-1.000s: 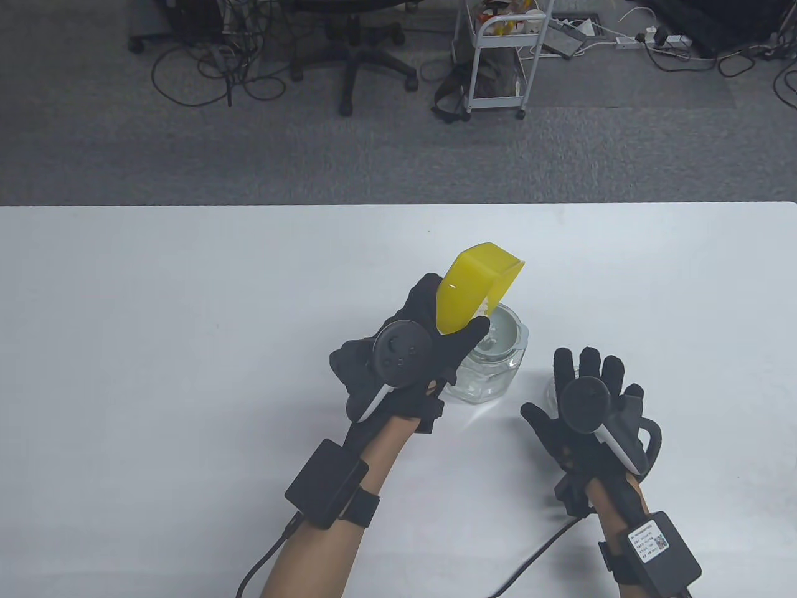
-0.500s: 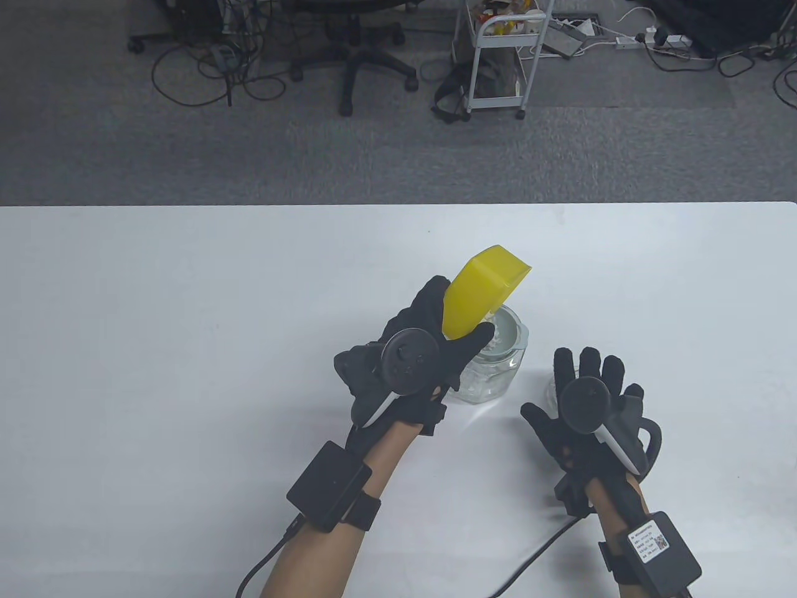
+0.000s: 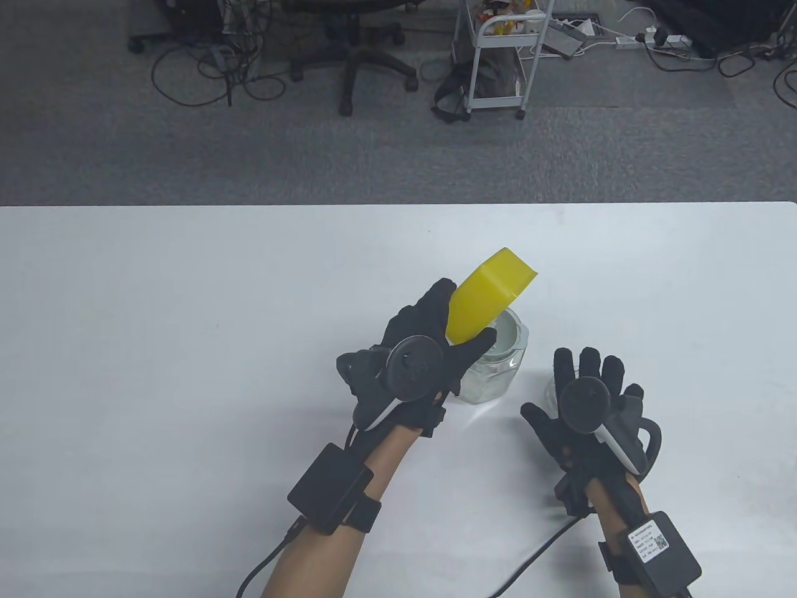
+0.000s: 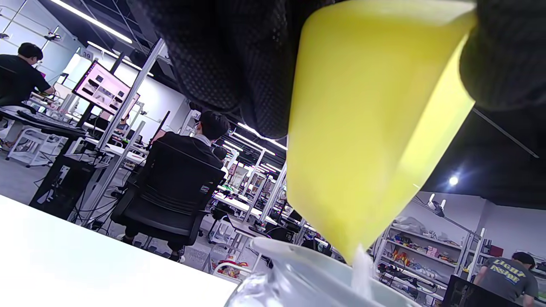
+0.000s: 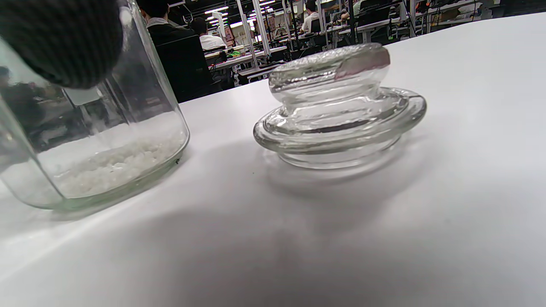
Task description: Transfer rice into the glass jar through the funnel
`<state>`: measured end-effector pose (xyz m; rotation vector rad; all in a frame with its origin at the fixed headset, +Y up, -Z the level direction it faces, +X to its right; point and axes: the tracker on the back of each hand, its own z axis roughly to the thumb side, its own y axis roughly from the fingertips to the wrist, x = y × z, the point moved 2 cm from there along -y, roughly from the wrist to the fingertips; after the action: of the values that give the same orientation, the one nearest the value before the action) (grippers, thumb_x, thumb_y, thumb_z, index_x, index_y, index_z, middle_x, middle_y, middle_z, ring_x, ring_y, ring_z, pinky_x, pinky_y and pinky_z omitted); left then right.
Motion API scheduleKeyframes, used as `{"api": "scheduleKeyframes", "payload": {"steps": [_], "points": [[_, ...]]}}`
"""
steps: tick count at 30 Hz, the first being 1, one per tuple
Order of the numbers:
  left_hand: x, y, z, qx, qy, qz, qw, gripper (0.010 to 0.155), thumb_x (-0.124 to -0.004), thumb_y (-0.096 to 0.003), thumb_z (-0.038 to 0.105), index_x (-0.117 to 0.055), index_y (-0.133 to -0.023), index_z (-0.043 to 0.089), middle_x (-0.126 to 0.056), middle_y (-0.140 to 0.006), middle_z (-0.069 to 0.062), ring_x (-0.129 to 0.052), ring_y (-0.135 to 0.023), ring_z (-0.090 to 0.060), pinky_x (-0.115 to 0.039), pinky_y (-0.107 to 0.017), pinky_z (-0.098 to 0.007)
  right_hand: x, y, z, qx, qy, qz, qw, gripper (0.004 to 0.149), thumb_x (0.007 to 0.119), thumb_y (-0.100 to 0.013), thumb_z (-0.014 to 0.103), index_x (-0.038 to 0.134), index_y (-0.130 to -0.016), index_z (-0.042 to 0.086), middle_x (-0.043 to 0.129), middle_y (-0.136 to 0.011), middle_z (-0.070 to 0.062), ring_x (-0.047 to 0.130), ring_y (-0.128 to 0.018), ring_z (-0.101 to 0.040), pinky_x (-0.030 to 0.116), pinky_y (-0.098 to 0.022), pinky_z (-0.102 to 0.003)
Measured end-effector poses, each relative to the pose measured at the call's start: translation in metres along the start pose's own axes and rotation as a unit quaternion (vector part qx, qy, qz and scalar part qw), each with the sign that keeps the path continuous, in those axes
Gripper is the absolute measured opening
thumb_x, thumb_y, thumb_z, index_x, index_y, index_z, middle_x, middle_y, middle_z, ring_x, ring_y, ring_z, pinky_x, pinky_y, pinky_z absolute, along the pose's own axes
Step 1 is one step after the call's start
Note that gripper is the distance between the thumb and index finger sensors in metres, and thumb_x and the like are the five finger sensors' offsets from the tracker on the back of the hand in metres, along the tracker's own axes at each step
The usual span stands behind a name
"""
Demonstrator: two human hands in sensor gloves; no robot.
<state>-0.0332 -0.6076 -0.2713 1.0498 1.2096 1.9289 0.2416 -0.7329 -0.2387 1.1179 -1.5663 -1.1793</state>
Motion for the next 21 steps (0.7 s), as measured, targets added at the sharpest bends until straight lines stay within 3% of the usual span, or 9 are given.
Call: {"api": "scheduleKeyframes", "payload": {"steps": [21], "points": [[-0.002,0.014,0.017,-0.069,-0.061,0.017,0.996,0.092,-0.091,-0.0414,0.080,-0.048,-0.110,0.036,-0.077,-0.113,0.009,-0.093,-0.103,-0.016,-0.079,-0.080,-0.045,0.000,0.000,0.000,-0.001,0.002,0.000,1.000,0.093,0.073,-0.035,0.072,0.017,-0.102,0.039,0.017,-0.118,-0.009,0.014,-0.107,-0.044,0.021,-0.070,-0.073]]}}
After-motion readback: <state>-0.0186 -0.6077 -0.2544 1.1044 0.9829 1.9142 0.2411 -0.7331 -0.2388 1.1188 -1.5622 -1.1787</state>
